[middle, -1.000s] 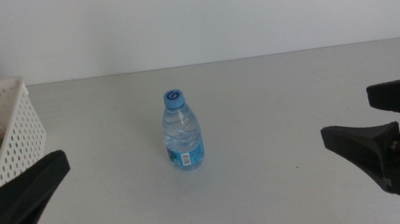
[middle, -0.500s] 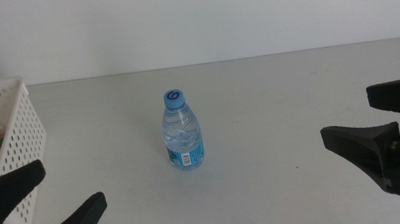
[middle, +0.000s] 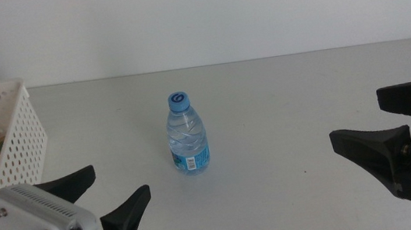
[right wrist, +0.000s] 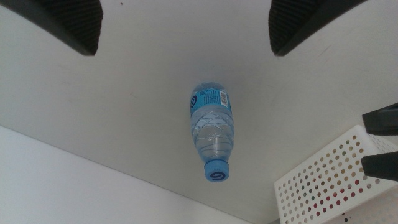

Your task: Use arms to grab the bottles and put them into the dustbin to the left of the table.

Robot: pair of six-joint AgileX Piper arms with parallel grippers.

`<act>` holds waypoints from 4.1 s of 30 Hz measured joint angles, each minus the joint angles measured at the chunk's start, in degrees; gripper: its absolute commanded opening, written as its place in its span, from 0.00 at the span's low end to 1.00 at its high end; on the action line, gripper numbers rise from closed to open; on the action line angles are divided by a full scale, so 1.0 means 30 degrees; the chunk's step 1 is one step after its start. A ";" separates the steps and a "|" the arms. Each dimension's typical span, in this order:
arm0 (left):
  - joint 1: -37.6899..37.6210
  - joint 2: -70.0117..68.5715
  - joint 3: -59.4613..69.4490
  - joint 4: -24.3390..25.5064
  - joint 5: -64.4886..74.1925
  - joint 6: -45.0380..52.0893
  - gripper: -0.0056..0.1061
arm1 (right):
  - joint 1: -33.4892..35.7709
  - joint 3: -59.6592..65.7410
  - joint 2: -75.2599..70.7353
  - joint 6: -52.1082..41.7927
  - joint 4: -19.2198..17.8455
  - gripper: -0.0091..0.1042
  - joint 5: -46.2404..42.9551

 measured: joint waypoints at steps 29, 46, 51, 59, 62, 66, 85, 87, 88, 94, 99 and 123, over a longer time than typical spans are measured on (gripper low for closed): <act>0.0000 1.1107 -0.2080 -0.0694 -0.9413 -0.0711 0.89 | 0.0000 0.0000 0.0000 0.0000 0.0000 0.74 0.0000; 0.0000 1.6958 -0.7132 -0.1239 -0.9430 -0.0478 0.89 | 0.0000 0.0000 0.0000 0.0000 0.0000 0.74 0.0000; 0.0000 1.8268 -0.8141 -0.1693 -0.9429 -0.0478 0.89 | 0.0000 0.0000 0.0000 0.0000 0.0000 0.74 0.0000; 0.0000 1.9816 -0.9397 -0.2179 -0.9478 -0.0478 0.88 | 0.0000 0.0000 0.0000 0.0000 0.0000 0.74 0.0000; 0.0000 2.0360 -0.9781 -0.2406 -0.9478 -0.0478 0.81 | 0.0000 0.0000 0.0000 0.0000 0.0000 0.74 0.0000; 0.0192 2.0900 -1.0289 -0.2469 -0.9478 -0.0653 0.57 | 0.0000 0.0000 0.0000 0.0000 0.0000 0.74 0.0000; 0.0816 1.4030 -1.0676 -0.2481 -0.0221 0.2109 0.03 | 0.0000 0.0000 0.0000 0.0000 0.0000 0.74 0.0000; 0.0934 1.2926 -1.1258 -0.2549 0.1797 0.2762 0.03 | 0.0000 0.0000 0.0000 0.0000 0.0000 0.74 0.0000; 0.0997 1.2563 -1.1688 -0.2614 0.2724 0.2987 0.03 | 0.0000 0.0000 0.0000 0.0000 0.0000 0.74 0.0000; 0.2616 1.0992 -1.5040 -0.2667 1.0405 0.3728 0.03 | 0.0000 0.0000 0.0000 0.0000 0.0000 0.74 0.0000; 0.5056 1.0974 -1.8538 -0.2581 1.6794 0.4036 0.03 | 0.0000 0.0000 0.0000 0.0000 0.0000 0.74 0.0000; 1.7733 1.4288 -2.8725 -0.0558 3.1042 0.4587 0.03 | 0.0000 0.0000 0.0000 0.0000 0.0000 0.74 0.0000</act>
